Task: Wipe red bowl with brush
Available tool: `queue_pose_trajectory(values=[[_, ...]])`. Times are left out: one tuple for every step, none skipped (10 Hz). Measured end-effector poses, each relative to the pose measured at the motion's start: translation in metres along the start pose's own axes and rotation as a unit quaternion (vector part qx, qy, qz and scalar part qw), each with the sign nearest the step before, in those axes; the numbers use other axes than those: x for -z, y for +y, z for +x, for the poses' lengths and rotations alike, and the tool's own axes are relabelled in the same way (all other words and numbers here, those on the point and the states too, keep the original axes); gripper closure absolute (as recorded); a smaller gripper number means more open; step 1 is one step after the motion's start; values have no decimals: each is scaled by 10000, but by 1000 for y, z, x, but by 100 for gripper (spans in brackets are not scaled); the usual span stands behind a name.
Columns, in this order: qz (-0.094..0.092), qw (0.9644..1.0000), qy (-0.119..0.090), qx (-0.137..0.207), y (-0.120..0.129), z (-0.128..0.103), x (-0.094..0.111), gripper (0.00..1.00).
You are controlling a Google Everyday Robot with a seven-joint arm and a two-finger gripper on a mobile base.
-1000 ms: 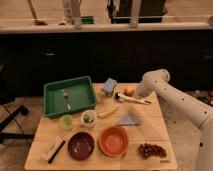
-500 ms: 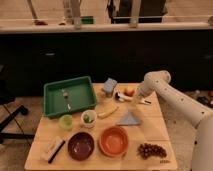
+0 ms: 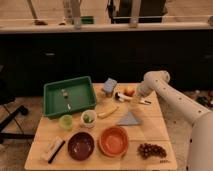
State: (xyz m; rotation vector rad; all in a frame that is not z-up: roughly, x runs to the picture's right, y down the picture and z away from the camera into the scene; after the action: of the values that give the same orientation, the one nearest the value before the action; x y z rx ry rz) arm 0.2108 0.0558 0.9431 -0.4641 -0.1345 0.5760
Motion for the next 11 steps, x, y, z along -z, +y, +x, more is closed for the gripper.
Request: queue_pose_trajectory(values=[[-25, 10000, 9, -26, -1, 2, -2, 20], [-47, 10000, 24, -48, -1, 4, -4, 20], [-67, 9999, 38, -70, -1, 6, -7, 20], [-88, 9999, 57, -93, -1, 9, -9, 20], [-107, 9998, 77, -113, -2, 11, -11, 20], [-121, 9998, 94, -130, -2, 12, -12, 20], [-139, 9997, 113, -143, -2, 14, -14, 20], [-160, 9996, 136, -162, -2, 16, -16, 20], [-182, 9995, 160, -180, -2, 18, -18, 20], [-211, 9994, 183, -189, -2, 19, -20, 20], [-245, 9993, 204, -192, -1, 19, -23, 20]])
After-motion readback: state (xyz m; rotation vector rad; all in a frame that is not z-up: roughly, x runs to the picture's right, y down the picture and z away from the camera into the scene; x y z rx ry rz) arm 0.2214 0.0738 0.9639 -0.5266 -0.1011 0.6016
